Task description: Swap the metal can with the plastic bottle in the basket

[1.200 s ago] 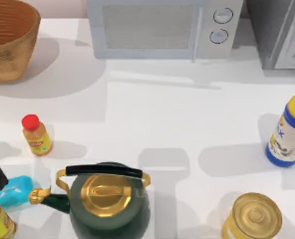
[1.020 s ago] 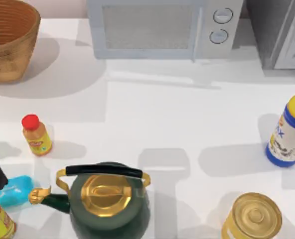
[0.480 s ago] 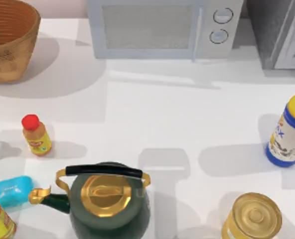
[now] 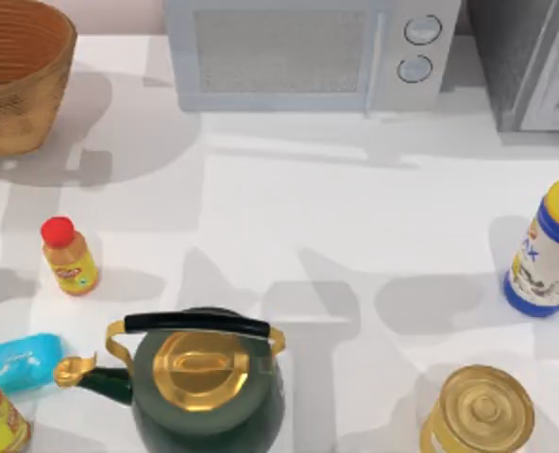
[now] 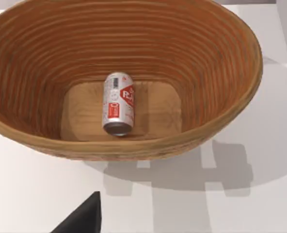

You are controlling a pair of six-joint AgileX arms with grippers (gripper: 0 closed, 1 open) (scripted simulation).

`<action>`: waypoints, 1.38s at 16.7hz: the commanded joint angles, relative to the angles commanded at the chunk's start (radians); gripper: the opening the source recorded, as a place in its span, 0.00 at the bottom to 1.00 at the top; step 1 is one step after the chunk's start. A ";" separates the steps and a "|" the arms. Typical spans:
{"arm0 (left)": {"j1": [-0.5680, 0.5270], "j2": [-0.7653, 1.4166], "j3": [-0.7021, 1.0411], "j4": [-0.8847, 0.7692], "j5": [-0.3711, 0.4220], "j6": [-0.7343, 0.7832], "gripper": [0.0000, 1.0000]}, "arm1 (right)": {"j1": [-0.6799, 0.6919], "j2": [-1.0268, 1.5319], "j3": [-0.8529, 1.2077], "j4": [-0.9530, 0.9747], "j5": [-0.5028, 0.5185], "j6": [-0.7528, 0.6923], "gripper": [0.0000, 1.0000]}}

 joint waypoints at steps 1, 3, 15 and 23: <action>0.007 0.108 0.104 -0.050 0.005 0.007 1.00 | 0.000 0.000 0.000 0.000 0.000 0.000 1.00; 0.022 0.321 0.308 -0.146 0.016 0.023 1.00 | 0.000 0.000 0.000 0.000 0.000 0.000 1.00; 0.101 1.203 1.134 -0.508 0.066 0.092 1.00 | 0.000 0.000 0.000 0.000 0.000 0.000 1.00; 0.098 1.233 1.159 -0.513 0.067 0.093 1.00 | 0.000 0.000 0.000 0.000 0.000 0.000 1.00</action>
